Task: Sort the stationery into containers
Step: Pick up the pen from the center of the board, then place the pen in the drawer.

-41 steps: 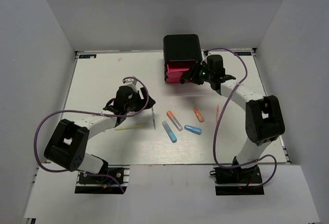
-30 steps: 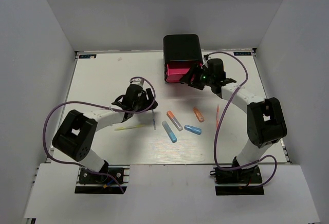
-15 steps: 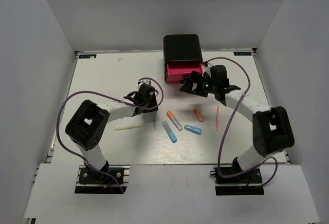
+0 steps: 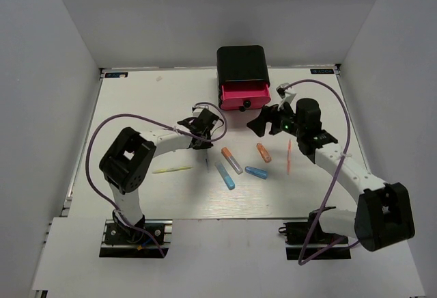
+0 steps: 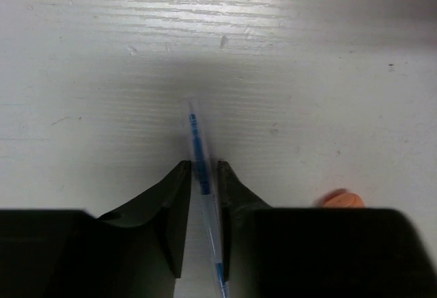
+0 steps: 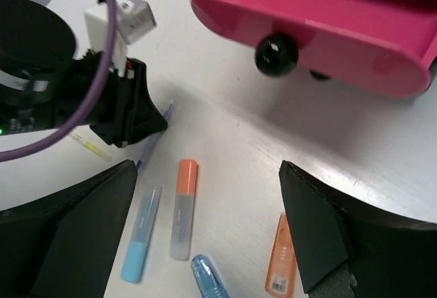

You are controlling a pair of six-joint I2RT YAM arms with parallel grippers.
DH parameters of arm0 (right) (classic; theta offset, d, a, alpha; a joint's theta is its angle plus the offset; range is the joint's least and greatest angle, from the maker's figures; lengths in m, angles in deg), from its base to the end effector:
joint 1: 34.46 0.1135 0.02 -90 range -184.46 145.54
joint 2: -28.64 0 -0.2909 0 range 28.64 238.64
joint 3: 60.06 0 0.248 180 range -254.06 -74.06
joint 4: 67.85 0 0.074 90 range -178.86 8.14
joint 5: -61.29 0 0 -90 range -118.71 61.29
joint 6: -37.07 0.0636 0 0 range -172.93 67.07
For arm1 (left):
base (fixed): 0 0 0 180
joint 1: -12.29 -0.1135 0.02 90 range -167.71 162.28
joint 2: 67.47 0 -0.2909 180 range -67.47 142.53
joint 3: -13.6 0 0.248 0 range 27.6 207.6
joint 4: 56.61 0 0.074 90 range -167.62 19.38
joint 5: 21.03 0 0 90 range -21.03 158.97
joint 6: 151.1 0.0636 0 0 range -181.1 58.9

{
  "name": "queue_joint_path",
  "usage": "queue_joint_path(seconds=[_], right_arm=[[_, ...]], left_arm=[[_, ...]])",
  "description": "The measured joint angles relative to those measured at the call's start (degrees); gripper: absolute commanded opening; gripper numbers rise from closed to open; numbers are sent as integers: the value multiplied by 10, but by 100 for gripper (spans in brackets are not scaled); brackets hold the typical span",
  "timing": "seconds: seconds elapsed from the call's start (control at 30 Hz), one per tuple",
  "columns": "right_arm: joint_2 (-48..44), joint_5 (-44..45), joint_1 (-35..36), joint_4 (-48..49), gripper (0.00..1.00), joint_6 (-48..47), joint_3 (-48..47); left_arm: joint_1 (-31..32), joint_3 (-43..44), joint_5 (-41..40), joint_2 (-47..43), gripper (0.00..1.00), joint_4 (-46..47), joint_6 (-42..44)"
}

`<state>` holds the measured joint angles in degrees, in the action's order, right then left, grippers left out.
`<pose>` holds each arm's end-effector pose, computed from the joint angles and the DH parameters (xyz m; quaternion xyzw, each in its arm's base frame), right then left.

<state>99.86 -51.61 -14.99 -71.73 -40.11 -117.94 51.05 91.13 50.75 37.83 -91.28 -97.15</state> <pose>0.2692 0.1214 0.2924 -0.1633 0.7808 0.3152 0.5141 0.3075 -0.2214 0.1594 -0.0150 0.9596 -0.0207 0.2802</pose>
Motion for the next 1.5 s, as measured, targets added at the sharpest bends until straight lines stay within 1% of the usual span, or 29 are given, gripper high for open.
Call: queue_joint_path(seconds=[0.07,0.1,0.17,0.2,0.23,0.27,0.3,0.33,0.4,0.43,0.5,0.63,0.67,0.73,0.8,0.87,0.97,1.1,1.2,1.37,1.43,1.5], right_arm=[[-20,1,0,12,90,-19,5],[-24,3,0,16,90,-27,5],[-24,5,-1,16,89,-43,3],[-23,5,-2,12,82,-49,3],[-22,5,-3,7,76,-56,3],[-22,4,-4,3,70,-62,3],[-24,4,-5,2,52,-68,3],[-26,3,-7,3,41,-74,3],[-36,3,-8,6,25,-85,3],[-43,3,-9,8,12,-91,4],[-60,5,-11,11,0,-101,4],[-88,10,-15,23,0,-126,5],[-94,13,-16,28,0,-132,7],[-105,22,-20,45,0,-141,15],[-113,33,-24,60,0,-148,26],[-119,41,-27,71,0,-151,37],[-123,47,-30,86,0,-165,53],[-127,51,-34,89,0,-186,64],[-135,55,-38,89,0,-194,67],[-168,61,-49,87,0,-197,92],[-177,61,-51,82,0,-197,102],[-183,62,-53,77,0,-197,110]], left_arm=[[1,6,-8,4,25,-10,1],[2,7,-10,4,22,-15,1],[3,8,-12,4,19,-18,3],[3,10,-12,4,17,-21,4],[3,12,-11,4,15,-24,6],[3,15,-10,3,15,-31,7],[2,20,-7,2,12,-38,9],[0,26,-4,0,12,-46,11],[-1,46,2,-9,11,-58,16],[-1,56,3,-17,11,-61,19],[-2,77,9,-46,11,-61,29],[-6,91,36,-142,11,-14,81],[-7,91,44,-165,7,3,97],[-8,92,66,-209,7,45,137],[-8,92,92,-236,7,106,187],[-9,92,121,-241,7,165,233],[-12,113,168,-208,7,232,291],[-14,175,226,-107,8,307,348],[-16,194,255,-47,10,351,382],[-19,271,283,49,11,377,428],[-19,286,291,67,11,390,438],[-19,292,298,75,13,395,449]])
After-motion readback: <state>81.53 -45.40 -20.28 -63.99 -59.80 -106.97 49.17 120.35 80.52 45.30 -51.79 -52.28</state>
